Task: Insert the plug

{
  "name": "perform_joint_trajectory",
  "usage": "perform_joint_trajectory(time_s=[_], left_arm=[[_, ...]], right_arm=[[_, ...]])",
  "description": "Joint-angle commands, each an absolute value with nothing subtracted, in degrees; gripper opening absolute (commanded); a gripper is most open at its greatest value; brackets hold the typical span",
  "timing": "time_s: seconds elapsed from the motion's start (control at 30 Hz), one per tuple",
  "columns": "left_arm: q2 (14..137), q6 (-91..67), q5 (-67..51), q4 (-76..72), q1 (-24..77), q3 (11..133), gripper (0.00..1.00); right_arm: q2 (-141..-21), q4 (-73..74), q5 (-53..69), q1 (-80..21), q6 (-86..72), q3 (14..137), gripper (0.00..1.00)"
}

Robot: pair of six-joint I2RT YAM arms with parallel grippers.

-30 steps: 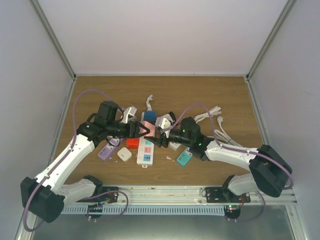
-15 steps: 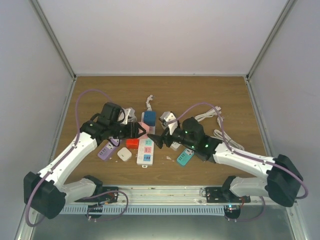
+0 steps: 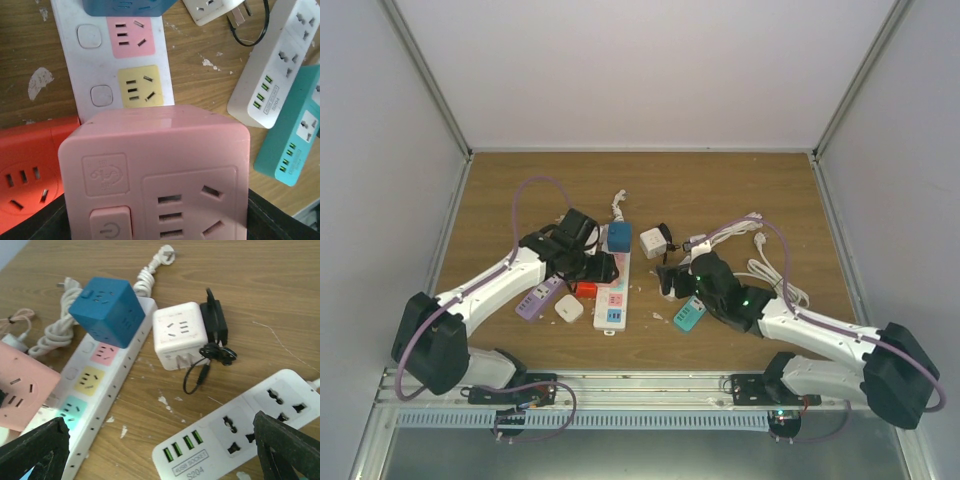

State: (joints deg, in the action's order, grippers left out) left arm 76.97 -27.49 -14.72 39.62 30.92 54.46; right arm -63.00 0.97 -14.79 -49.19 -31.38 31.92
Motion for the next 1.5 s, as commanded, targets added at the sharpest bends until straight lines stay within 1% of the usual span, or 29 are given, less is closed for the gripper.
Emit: perform_joint_trajectory(time_s=[0.0, 0.17, 0.43, 0.73, 1.23, 1.47], left_arm=[[79.48, -27.73, -10.16, 35.76, 32.46, 58.35, 0.38], [83.26, -28.22, -7.91, 36.52, 33.34, 62.30, 0.38], [87.23, -30.21, -8.20, 38.22, 34.16, 65.72, 0.38], [89.56, -31.31, -5.23, 39.91, 34.20, 66.03, 0.40], [93.25, -29.86, -8.26, 41.99, 34.27, 68.33, 0.43], [94.72, -28.80, -7.25, 44.30, 34.37, 68.41, 0.43]], right_arm=[[-65.49, 2.43, -19.12, -48.29, -32.36, 32.52, 1.00], [-68.00, 1.99, -21.65, -47.00, -31.54, 33.80, 1.00], [-69.54, 1.35, -20.86, -46.42, -28.92, 33.81, 1.00], [-69.79, 1.60, -21.23, -46.05, -28.73, 33.11, 1.00], [-71.21, 0.82, -20.94, -46.04, -29.44, 32.75, 1.00], [-71.03, 0.44, -20.94, -46.06, -29.83, 32.40, 1.00]])
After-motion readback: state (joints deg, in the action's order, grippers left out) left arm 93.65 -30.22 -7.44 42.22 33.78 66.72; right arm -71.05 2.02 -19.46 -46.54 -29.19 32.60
